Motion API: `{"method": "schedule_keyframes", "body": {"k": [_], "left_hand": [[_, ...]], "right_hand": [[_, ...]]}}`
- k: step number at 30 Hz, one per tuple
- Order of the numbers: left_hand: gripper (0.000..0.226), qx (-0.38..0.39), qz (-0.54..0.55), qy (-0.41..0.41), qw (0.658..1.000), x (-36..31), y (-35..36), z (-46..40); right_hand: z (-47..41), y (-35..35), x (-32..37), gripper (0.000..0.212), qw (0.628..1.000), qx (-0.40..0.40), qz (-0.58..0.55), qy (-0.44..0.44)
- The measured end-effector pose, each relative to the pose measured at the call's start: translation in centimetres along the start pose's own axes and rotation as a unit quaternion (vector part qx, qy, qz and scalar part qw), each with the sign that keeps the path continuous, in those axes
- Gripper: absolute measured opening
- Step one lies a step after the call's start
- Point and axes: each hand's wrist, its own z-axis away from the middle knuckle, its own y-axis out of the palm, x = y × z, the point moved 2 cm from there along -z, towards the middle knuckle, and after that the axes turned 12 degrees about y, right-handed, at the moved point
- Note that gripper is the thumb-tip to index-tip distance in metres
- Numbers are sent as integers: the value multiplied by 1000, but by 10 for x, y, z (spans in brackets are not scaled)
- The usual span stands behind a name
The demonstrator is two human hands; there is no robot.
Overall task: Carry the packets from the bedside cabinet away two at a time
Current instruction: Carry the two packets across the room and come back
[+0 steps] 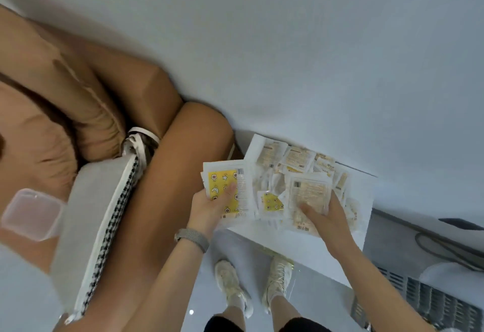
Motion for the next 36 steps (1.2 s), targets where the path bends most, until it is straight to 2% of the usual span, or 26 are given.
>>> {"method": "schedule_keyframes", "body": {"k": [6, 12, 18, 26, 28, 33, 36], "left_hand": [[7, -114, 60, -3, 992, -49, -71, 92], [10, -217, 107, 50, 969, -64, -171, 201], [9, -317, 192, 67, 926, -16, -276, 338], [10, -474, 231, 105, 843, 51, -436, 523], [10, -502, 242, 114, 822, 65, -467, 552], [8, -552, 280, 117, 776, 98, -537, 586], [12, -580, 293, 107, 753, 116, -596, 590]], "right_hand": [[79, 61, 75, 43, 991, 119, 34, -48], [179, 146, 87, 38, 967, 225, 75, -96], [303, 266, 40, 36, 919, 355, 140, -104], [483, 410, -55, 35, 819, 514, 235, -104], [514, 441, -78, 35, 800, 533, 253, -106], [557, 523, -125, 37, 784, 537, 290, -112], [575, 592, -149, 34, 757, 555, 325, -114]]}}
